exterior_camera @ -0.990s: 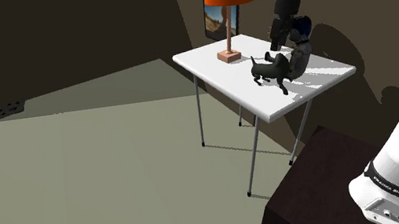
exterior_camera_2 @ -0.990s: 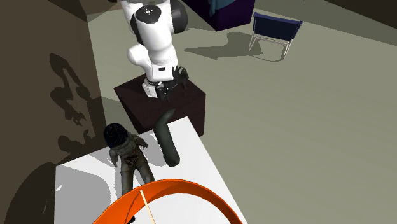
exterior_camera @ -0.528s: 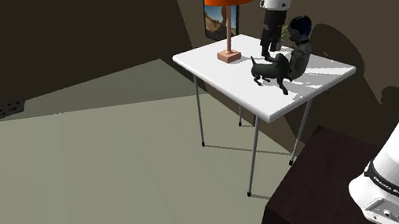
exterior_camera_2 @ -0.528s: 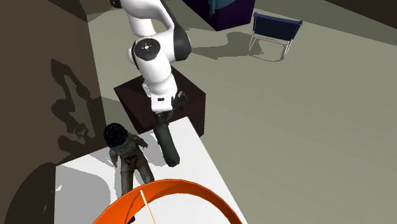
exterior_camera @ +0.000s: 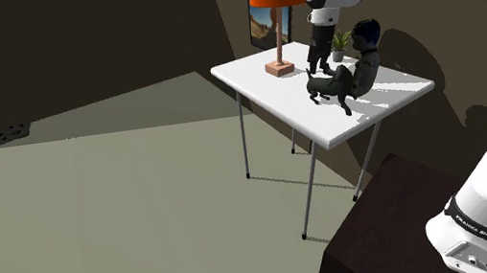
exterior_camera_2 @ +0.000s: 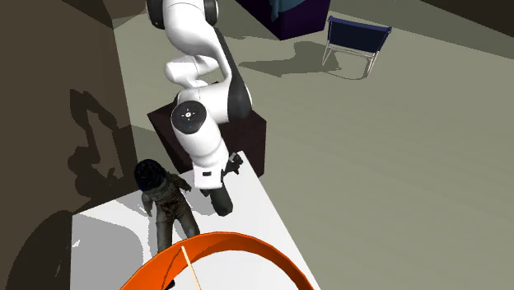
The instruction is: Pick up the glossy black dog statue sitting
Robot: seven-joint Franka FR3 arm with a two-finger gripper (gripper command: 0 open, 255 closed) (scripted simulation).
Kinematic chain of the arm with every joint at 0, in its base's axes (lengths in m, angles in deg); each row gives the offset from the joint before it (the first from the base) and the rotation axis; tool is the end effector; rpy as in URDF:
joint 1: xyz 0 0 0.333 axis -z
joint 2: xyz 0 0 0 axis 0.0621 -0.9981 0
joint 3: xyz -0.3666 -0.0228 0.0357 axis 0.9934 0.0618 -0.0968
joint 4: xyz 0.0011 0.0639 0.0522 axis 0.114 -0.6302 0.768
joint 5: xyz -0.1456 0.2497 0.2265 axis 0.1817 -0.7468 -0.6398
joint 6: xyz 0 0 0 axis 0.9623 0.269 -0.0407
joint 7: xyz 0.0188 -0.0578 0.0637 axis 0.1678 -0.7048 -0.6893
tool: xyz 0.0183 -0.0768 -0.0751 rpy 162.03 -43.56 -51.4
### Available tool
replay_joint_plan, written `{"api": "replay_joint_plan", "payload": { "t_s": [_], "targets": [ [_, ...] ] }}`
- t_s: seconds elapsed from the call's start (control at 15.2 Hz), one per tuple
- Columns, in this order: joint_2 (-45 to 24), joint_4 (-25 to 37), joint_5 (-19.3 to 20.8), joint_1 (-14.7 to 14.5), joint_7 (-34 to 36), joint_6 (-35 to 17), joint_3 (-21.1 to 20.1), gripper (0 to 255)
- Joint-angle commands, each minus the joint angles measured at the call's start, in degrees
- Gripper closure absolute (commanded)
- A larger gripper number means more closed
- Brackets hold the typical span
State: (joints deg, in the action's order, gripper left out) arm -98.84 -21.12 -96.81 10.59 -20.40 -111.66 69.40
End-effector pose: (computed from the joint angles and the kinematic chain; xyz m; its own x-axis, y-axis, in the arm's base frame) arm 0.5598 -0.2339 0.4882 0.9955 0.0936 -0.0159 0.0903 -0.9849 -0.1480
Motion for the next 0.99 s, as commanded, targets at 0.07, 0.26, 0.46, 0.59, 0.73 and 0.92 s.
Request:
{"api": "replay_joint_plan", "payload": {
  "t_s": [0.07,0.26,0.46,0.59,0.73,0.92],
  "targets": [
    [-7.9,7.5,-2.3,2.1,-2.1,0.9,0.0,0],
    [-12.7,11.9,-3.5,3.6,-3.1,1.2,-0.3,0],
    [-13.4,10.7,-3.8,3.6,-3.4,-0.7,-0.5,0],
    [-14.0,9.9,-4.0,3.6,-3.7,-2.0,-0.6,0],
    [-14.4,9.4,-4.2,3.6,-3.9,-2.9,-0.7,0],
    [-14.4,9.4,-4.2,3.7,-3.9,-2.9,-0.7,255]
  ]
}}
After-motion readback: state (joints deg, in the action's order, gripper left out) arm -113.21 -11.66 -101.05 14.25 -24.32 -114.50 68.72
